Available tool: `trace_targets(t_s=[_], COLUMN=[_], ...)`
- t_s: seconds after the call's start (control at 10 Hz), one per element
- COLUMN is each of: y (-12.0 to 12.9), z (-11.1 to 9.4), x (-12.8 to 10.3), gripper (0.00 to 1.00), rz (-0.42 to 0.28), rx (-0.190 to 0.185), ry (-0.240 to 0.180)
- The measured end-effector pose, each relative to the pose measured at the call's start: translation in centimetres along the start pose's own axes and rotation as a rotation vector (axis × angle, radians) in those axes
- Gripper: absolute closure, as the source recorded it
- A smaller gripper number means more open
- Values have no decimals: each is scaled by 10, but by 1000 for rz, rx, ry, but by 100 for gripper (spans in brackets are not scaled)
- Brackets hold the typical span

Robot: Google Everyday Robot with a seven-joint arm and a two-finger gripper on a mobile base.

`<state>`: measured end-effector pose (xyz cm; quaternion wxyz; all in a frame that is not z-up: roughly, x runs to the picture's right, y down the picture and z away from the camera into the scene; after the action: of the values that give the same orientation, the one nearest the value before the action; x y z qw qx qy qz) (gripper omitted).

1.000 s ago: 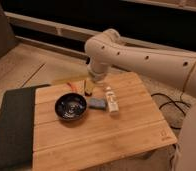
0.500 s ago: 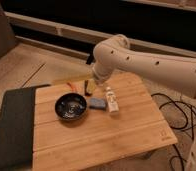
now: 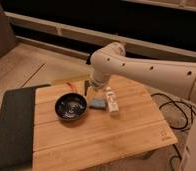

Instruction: Place the white sponge in the ceramic cup

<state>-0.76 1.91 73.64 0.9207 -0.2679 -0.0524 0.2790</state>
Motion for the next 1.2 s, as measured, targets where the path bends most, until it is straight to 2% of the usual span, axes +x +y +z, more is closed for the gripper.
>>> trace_targets(t_s=[0.4, 0.8, 1.2], y=[-22, -9, -9], z=[19, 55, 53], x=[17, 26, 25], gripper=[35, 35, 35], rz=[13, -24, -26], rx=[-43, -135, -131], ry=[-40, -20, -21])
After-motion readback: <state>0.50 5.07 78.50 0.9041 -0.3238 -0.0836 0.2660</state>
